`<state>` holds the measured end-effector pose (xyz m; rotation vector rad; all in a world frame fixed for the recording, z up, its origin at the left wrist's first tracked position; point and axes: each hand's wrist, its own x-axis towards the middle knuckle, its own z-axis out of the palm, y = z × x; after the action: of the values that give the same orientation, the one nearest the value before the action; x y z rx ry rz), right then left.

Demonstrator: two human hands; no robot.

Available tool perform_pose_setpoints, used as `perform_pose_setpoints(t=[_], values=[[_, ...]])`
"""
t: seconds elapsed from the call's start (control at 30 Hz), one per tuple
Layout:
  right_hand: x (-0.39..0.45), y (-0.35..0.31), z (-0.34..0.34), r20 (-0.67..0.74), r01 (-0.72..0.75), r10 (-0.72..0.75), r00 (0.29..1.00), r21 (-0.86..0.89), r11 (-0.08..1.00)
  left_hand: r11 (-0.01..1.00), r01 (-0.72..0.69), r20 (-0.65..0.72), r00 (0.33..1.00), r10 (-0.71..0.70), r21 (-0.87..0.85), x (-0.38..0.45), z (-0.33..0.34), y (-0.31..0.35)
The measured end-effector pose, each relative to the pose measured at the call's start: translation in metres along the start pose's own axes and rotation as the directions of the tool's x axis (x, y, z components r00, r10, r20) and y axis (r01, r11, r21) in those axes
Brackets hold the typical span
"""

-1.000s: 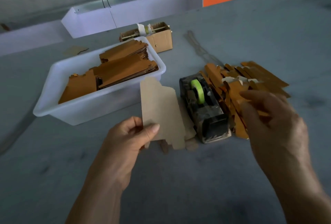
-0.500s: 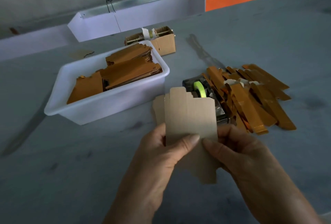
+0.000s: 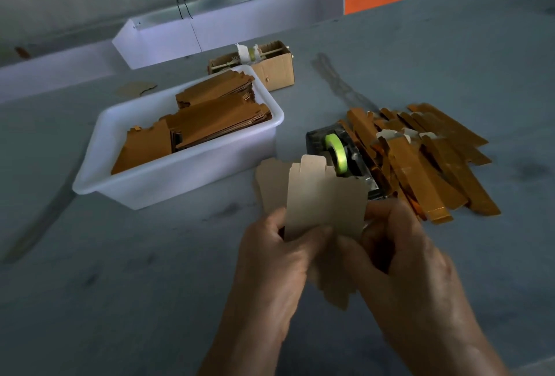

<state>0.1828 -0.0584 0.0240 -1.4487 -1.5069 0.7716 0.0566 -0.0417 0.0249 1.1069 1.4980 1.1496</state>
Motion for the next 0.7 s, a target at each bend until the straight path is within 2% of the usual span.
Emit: perform_pose_setpoints(t=[0.17, 0.27, 0.37, 0.43, 0.5, 0.57, 0.7], values=[[0.001, -0.008, 0.000, 0.136, -0.006, -0.044, 0.990, 0.345, 0.939, 0.997, 0.001, 0.085, 0.996, 0.006, -0.078, -0.005, 0.005, 0.000], [0.003, -0.005, 0.000, 0.188, -0.127, 0.033, 0.982, 0.510, 0.851, 0.998, -0.014, 0.155, 0.988, 0.023, -0.062, -0.007, 0.003, 0.000], [0.005, -0.002, -0.001, 0.208, -0.185, 0.091, 0.974, 0.493, 0.850, 0.997, -0.076, 0.273, 0.959, 0.072, 0.003, -0.009, -0.002, 0.002], [0.006, 0.000, -0.002, 0.237, -0.227, 0.121, 0.964, 0.491, 0.841, 0.991, -0.130, 0.304, 0.946, 0.115, 0.029, -0.009, -0.004, 0.002], [0.006, 0.000, -0.002, 0.253, -0.233, 0.122, 0.960, 0.472, 0.850, 0.992, -0.124, 0.329, 0.938, 0.112, 0.018, -0.009, -0.006, 0.004], [0.004, 0.000, 0.000, 0.171, -0.172, 0.111, 0.979, 0.400, 0.900, 0.991, -0.122, 0.359, 0.928, 0.098, 0.046, -0.010, -0.007, 0.005], [0.006, -0.005, -0.003, -0.105, -0.095, 0.129, 0.986, 0.282, 0.955, 0.992, -0.088, 0.350, 0.935, 0.053, 0.085, -0.010, -0.011, 0.009]])
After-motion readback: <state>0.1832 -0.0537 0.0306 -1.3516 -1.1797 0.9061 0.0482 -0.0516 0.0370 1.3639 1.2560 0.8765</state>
